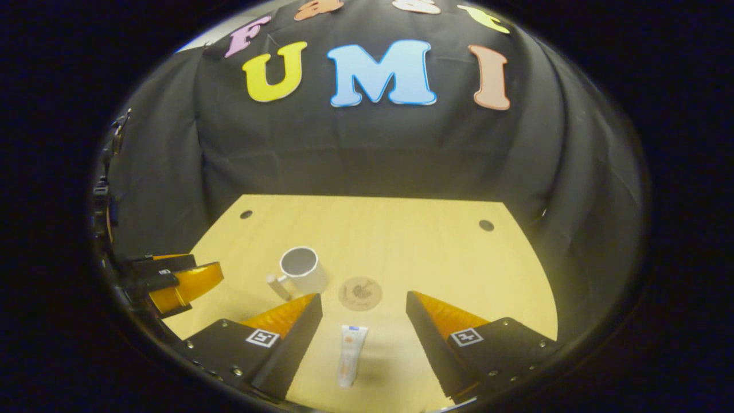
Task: Put the toothbrush and toothpaste on the desktop into the cup, then pick up the cup and place it on the coaster on the desktop.
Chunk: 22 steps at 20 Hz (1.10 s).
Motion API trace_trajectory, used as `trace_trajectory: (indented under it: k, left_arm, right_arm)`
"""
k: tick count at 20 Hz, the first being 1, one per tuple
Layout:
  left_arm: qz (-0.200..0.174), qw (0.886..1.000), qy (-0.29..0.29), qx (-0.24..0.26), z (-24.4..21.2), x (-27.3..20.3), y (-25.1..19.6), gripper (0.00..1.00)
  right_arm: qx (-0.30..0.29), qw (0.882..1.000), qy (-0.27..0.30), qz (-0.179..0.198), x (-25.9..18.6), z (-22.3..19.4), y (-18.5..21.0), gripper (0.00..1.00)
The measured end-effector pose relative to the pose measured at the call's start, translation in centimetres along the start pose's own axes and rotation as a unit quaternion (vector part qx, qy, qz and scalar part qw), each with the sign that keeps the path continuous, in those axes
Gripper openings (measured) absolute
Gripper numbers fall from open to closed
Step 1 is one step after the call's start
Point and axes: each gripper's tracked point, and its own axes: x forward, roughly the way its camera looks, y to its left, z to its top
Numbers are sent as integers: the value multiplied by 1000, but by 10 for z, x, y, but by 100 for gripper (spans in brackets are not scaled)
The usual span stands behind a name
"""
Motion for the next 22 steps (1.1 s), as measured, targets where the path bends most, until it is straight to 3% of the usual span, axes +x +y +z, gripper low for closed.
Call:
trace_trajectory:
  k: [3, 8, 14, 15, 16, 22]
  left_arm:
    - [-16, 996, 82, -13, -58, 28, -3, 96]
    - [-10, 975, 220, -23, -142, 60, -3, 98]
    - [-1, 955, 295, -24, -194, 74, -3, 98]
    - [5, 950, 313, -18, -207, 77, -2, 92]
    - [19, 945, 325, -9, -214, 78, 4, 98]
    - [35, 942, 334, 16, -212, 86, 2, 94]
  right_arm:
    - [2, 996, 86, 13, 21, -42, 7, 94]
    - [14, 977, 214, 18, 62, -123, 15, 94]
    - [23, 961, 277, 10, 83, -165, 17, 94]
    - [24, 957, 290, 6, 89, -174, 17, 95]
    - [19, 954, 300, 1, 92, -180, 15, 94]
    - [10, 948, 317, -21, 100, -188, 11, 92]
